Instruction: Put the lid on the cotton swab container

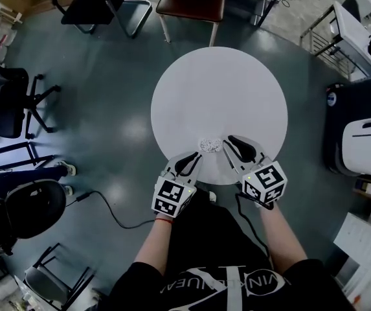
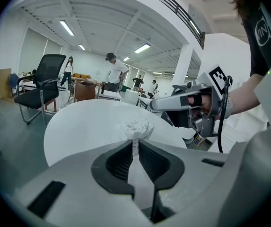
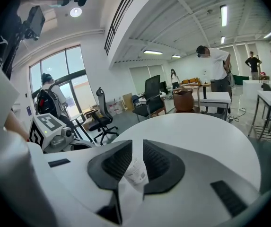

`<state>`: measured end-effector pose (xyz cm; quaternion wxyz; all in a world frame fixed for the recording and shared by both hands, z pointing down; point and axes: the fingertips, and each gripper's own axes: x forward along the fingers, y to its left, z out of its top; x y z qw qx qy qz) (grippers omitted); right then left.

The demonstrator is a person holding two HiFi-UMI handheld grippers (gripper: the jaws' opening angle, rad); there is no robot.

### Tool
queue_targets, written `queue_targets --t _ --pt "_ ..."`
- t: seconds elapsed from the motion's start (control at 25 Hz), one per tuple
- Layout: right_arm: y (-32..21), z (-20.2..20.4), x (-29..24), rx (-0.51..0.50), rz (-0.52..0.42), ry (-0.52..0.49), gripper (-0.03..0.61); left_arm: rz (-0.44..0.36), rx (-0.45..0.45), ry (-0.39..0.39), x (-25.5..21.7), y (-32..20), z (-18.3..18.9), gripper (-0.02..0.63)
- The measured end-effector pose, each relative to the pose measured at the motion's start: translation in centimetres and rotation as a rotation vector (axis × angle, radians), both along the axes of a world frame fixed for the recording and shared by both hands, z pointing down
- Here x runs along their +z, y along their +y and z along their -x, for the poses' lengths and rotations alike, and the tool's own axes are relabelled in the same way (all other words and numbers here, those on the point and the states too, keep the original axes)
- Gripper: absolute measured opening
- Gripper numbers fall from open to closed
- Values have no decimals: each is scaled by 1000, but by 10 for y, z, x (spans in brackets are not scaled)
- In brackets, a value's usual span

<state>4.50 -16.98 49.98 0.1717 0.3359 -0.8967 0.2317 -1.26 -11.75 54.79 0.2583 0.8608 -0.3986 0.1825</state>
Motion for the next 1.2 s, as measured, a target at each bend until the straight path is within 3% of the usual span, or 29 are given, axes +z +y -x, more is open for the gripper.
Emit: queue_targets --t 0.4,0.56,0.72,1.2 --pt "-45 4 9 52 22 -21 72 6 25 -32 12 -7 2 23" --pt "-62 -1 22 71 38 23 70 0 39 -49 15 -7 1 23" --pt "-77 -6 37 73 52 87 27 -1 59 -62 18 -8 1 23" --pt "-77 15 57 -139 208 3 4 -11 86 -68 26 -8 -2 23"
